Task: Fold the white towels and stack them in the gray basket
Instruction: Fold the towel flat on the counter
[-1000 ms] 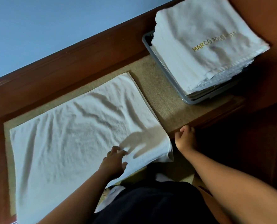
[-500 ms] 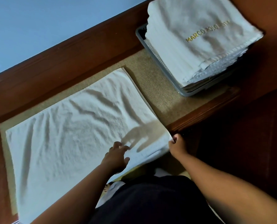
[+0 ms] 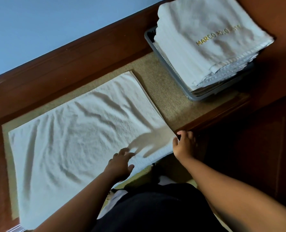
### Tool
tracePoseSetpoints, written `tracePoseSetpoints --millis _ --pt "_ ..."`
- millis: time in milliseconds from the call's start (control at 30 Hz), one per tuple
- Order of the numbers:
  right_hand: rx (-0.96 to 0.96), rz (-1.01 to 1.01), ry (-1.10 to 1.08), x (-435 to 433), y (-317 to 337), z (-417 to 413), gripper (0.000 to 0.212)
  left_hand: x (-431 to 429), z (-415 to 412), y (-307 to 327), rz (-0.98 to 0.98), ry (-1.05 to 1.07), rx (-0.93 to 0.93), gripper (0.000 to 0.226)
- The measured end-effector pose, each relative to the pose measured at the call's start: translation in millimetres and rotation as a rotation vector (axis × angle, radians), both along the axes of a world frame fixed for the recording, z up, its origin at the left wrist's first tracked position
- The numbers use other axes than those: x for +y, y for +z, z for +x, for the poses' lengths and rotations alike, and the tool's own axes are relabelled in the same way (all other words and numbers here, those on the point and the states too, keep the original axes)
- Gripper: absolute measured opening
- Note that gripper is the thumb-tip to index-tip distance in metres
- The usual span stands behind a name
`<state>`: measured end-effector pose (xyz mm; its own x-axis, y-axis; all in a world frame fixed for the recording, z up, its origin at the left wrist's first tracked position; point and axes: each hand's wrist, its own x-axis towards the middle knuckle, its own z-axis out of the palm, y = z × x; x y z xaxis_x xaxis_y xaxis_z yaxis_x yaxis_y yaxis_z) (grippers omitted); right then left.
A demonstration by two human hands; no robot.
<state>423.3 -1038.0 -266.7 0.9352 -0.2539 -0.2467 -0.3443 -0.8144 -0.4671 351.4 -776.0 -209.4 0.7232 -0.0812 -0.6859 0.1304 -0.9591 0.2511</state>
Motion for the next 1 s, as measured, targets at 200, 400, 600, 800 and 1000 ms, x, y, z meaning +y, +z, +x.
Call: tracePoseSetpoints --millis 200,400,600,800,1000 --pt "0.196 -0.175 0.213 26.9 11.8 48.9 0.036 13.7 -14.4 2.4 -0.006 0.024 -0.013 0.057" --pt "0.313 -0.203 -0.074 51.0 13.5 84.1 0.031 51.0 -36.0 -4.2 -0.025 0.218 -0.051 0.055" --pt "0.017 -0.220 0.314 102.1 21.0 33.9 0.026 106.7 -83.9 -11.1 0.032 0.475 -0.109 0.049" --pt "0.149 -0.193 0.877 204.1 24.3 -7.4 0.035 196.0 -172.8 -16.2 0.172 0.840 -0.070 0.058" --pt "0.290 -0.118 1.201 302.1 36.5 -41.6 0.045 267.0 -240.1 -19.1 0.233 1.158 -0.066 0.068"
